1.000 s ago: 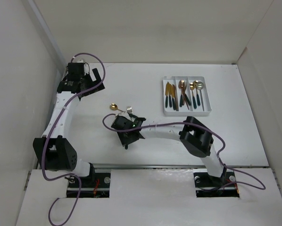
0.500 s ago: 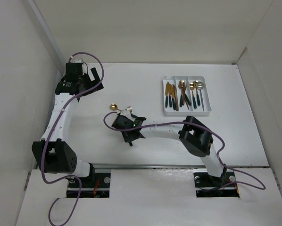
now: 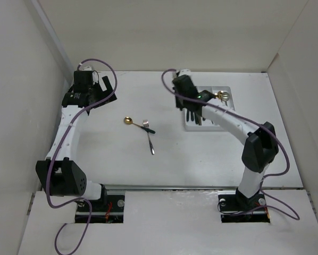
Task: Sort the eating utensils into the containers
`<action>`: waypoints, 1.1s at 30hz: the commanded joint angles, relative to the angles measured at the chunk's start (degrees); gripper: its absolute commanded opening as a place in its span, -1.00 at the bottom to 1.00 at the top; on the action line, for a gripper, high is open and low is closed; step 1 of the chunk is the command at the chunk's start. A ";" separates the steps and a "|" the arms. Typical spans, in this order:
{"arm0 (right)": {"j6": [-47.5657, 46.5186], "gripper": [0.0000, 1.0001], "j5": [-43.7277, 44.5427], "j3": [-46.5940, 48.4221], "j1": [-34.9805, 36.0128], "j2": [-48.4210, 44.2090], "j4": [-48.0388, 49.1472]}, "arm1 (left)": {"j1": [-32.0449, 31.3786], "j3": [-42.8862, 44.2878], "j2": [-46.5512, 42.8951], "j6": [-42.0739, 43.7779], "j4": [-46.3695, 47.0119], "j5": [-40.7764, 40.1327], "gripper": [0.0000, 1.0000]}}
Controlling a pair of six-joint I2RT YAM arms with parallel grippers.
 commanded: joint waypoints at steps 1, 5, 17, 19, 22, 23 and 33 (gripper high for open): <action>-5.08 -1.00 1.33 -3.56 -8.90 0.29 2.15 | 0.38 -0.67 -2.57 -0.52 0.85 0.44 1.00; -8.15 -1.00 -3.15 -5.75 -19.01 0.29 5.57 | 0.90 -0.67 -2.57 -0.52 0.85 0.44 1.00; -9.21 -0.99 -7.29 -6.38 -23.34 8.81 6.90 | 0.91 -0.14 -2.04 -0.52 0.85 1.50 1.00; -7.81 -0.76 -5.98 -6.38 -23.34 9.52 6.37 | 0.91 -0.14 -2.04 -0.52 0.85 1.50 1.00; -7.28 -0.57 -4.57 -6.99 -23.34 9.52 5.85 | 0.91 -0.14 -2.04 -0.52 0.85 1.50 1.00; -7.28 -0.60 -3.87 -6.99 -23.95 8.91 5.85 | 0.91 -0.14 -2.04 -0.52 0.85 1.50 1.00; -8.78 0.58 -4.76 -2.86 -21.07 5.58 1.36 | 1.43 -0.14 -2.57 -0.52 0.85 2.03 1.00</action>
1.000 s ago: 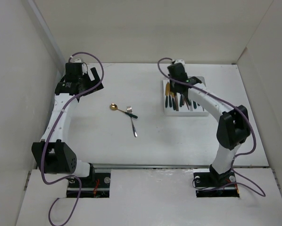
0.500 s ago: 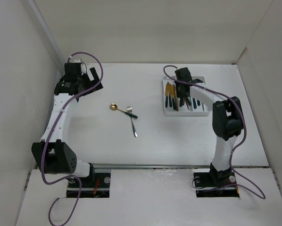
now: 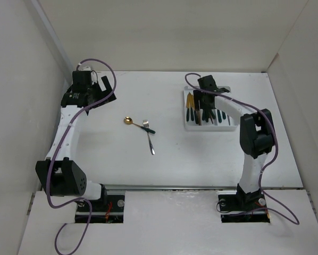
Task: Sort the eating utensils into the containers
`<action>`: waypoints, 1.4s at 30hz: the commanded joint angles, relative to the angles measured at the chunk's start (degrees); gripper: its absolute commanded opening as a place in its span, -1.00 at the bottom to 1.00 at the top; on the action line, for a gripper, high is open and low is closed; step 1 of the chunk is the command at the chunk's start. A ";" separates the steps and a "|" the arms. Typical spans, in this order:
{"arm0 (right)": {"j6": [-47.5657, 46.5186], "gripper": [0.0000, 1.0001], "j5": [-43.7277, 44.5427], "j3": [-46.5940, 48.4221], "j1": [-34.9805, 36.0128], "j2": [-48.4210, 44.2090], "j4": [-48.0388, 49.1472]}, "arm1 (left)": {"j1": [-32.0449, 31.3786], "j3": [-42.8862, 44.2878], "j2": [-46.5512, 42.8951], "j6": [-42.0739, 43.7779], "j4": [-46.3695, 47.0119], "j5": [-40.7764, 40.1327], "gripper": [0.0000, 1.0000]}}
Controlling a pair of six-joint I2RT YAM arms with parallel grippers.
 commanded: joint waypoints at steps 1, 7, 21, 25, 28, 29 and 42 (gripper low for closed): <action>-0.18 0.61 1.20 3.06 3.79 -5.70 -1.30 | 0.71 -0.14 -2.46 -0.50 0.87 0.54 1.00; -7.11 0.61 -6.60 4.11 20.10 -9.60 3.09 | 1.33 -0.67 -2.46 -1.03 0.87 0.54 1.00; -6.60 -0.03 -12.51 32.49 31.49 20.64 -4.90 | 2.38 -0.67 -4.13 -1.03 0.87 -1.22 1.00; -4.67 -0.05 -11.46 31.02 31.49 21.88 -5.52 | 2.91 -0.67 -4.13 -1.03 0.87 -1.22 1.00; -3.35 -0.09 -11.46 28.47 32.01 21.01 -4.30 | 2.91 -0.67 -4.13 -1.03 0.87 -0.69 1.00; -3.35 -0.12 -10.85 26.38 32.01 20.48 -3.77 | 2.91 -0.67 -4.13 -1.03 0.87 -0.69 1.00; -0.45 -1.00 -6.89 22.75 34.56 13.46 -0.95 | 2.91 -1.28 -4.13 -1.03 0.87 -0.16 1.00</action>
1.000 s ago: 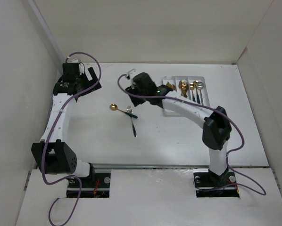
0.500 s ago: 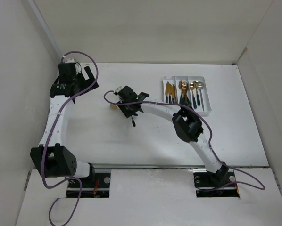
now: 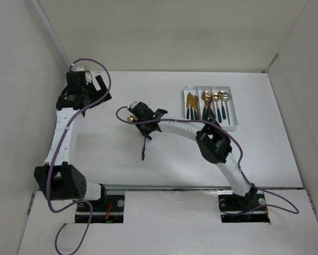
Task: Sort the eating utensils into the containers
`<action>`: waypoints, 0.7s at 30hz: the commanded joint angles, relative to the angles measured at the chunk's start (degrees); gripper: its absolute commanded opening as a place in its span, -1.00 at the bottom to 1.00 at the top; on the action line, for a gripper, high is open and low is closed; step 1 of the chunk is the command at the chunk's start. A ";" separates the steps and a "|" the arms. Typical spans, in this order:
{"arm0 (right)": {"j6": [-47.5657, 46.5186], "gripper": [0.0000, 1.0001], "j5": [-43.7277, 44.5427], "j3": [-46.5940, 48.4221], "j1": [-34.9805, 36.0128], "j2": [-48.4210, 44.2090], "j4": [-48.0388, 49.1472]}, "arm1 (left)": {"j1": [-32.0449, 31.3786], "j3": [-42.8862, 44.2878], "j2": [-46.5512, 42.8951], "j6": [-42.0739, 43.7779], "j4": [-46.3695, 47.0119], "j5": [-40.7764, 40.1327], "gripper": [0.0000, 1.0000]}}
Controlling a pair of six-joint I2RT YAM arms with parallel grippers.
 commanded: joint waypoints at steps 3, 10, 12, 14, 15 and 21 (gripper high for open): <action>1.24 -1.00 4.39 -2.78 0.58 -12.36 4.65 | 0.39 -1.09 -2.01 -0.41 0.81 0.25 1.00; 4.49 -1.00 6.78 -11.66 -4.07 -27.31 9.05 | 0.39 -1.09 -2.01 -0.41 0.81 0.25 1.00; 4.49 -1.00 9.05 -16.75 -9.25 -31.34 8.53 | 0.39 -1.09 -2.01 -0.41 0.81 0.25 1.00; 4.49 -1.00 12.39 -20.09 -16.77 -33.11 7.22 | 0.39 -1.09 -2.01 -0.41 0.81 0.25 1.00; 4.49 -1.00 12.40 -23.24 -19.87 -33.73 6.51 | 0.39 -1.09 -2.01 -0.41 0.81 0.25 1.00; 3.62 -1.00 13.81 -27.75 -40.09 -32.86 6.67 | 0.92 -1.09 -2.01 -0.41 1.33 0.86 1.00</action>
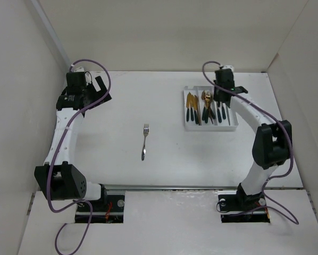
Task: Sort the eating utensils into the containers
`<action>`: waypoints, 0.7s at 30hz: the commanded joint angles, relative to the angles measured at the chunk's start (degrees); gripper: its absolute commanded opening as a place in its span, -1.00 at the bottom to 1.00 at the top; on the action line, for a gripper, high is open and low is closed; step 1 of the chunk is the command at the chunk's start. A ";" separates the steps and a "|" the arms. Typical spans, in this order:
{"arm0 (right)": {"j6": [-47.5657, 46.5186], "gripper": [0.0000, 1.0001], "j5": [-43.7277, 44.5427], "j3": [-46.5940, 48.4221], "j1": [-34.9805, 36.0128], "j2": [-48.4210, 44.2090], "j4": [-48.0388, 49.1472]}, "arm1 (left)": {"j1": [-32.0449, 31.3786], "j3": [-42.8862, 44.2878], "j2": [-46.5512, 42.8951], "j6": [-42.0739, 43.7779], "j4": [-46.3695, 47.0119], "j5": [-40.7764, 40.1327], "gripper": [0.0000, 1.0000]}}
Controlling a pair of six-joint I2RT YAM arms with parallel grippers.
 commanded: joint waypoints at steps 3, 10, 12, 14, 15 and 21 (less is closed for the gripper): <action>-3.42 -1.00 5.50 -1.85 -7.12 4.00 1.58 | 0.66 -0.30 -1.99 -0.41 1.38 0.58 1.00; -7.37 -1.00 7.37 0.52 -7.74 10.51 1.67 | 1.18 -0.83 -1.99 -0.41 1.38 0.58 1.00; -7.38 -1.00 7.37 1.13 -7.74 12.18 1.06 | 1.19 -0.83 -1.99 -0.41 1.38 0.58 1.00; -7.38 -1.00 7.37 1.13 -7.74 13.06 0.18 | 1.19 -0.83 -1.99 -0.41 1.38 0.58 1.00; -7.38 -0.77 7.37 1.13 -7.74 13.06 0.17 | 1.19 -0.83 -1.99 -0.41 1.38 0.58 1.00; -4.05 0.35 8.76 1.13 -6.79 8.60 -1.94 | 1.19 -0.83 -1.46 -0.41 1.38 1.11 1.00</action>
